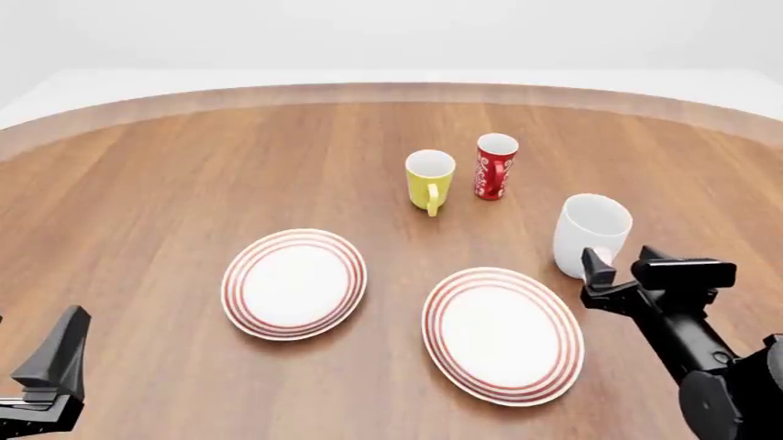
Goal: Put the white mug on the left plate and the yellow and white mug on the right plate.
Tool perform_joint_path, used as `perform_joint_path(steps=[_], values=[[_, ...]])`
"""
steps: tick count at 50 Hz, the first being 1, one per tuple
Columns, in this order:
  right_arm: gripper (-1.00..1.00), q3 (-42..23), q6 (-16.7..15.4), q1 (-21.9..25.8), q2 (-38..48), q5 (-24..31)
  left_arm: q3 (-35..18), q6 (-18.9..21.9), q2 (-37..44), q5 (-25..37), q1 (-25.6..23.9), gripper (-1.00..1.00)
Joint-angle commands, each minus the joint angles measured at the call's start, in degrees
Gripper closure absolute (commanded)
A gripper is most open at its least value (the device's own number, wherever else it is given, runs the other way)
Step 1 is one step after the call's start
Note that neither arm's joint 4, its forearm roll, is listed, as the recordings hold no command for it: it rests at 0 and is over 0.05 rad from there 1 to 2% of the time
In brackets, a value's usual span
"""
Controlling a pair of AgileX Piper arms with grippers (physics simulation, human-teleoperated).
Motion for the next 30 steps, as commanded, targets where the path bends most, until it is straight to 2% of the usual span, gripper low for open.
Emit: perform_joint_path(steps=[1,28,29,30], values=[[-1.00,-1.8,0.4,-0.1,3.8,-0.3,0.0,0.0,0.0,0.0,0.0,-1.00],[-1.00,-4.0,1.5,-0.2,10.0,-0.3,0.0,0.0,0.0,0.0,0.0,-1.00],[1.00,-4.0,1.7,-0.2,9.9,-0.3,0.0,0.0,0.0,0.0,0.0,-1.00],[1.00,-4.0,1.7,-0.3,9.9,-0.3,0.0,0.0,0.0,0.0,0.0,-1.00]])
